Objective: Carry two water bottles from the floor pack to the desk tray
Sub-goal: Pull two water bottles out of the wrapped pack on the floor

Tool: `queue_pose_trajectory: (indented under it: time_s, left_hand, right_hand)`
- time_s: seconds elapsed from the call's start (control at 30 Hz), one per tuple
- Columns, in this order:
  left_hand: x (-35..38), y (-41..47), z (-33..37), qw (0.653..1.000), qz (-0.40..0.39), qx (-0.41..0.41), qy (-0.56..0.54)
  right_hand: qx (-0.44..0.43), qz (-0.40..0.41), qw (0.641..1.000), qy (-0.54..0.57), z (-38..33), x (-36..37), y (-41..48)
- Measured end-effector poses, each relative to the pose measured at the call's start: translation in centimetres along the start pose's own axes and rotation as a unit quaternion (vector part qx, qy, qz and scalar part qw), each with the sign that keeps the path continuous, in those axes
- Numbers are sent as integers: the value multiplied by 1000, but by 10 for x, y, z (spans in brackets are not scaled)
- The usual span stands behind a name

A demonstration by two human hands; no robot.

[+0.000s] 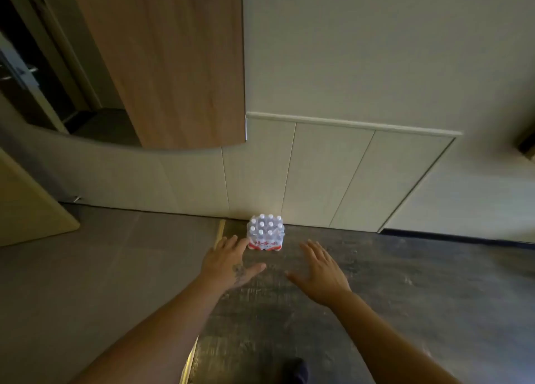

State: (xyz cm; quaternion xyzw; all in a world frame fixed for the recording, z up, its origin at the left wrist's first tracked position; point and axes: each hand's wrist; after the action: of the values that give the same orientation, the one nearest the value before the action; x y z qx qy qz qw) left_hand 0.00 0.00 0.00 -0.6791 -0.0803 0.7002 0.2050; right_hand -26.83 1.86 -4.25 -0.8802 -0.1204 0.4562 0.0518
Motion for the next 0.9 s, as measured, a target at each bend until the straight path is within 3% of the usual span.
queue_pose_trajectory:
  time_s: [0.6,0.9]
  left_hand:
    - [-24,224,-30,997,-34,-57,-32]
    - [-6,330,-62,994,-70,-28,-74]
  right_hand:
    - [-4,-125,992,-12,58,-8,252]
    - [33,-150,988,27,67,17,335]
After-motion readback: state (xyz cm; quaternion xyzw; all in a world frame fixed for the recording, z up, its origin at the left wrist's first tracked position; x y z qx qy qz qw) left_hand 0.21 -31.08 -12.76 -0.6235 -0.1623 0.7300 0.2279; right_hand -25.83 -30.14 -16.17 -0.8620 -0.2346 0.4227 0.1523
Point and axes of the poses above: each hand's wrist, its own y-axis towards the middle knuckle, its own x-axis out of the palm, z = x × y, and after that the axes turned 14 degrees about y, right-handed
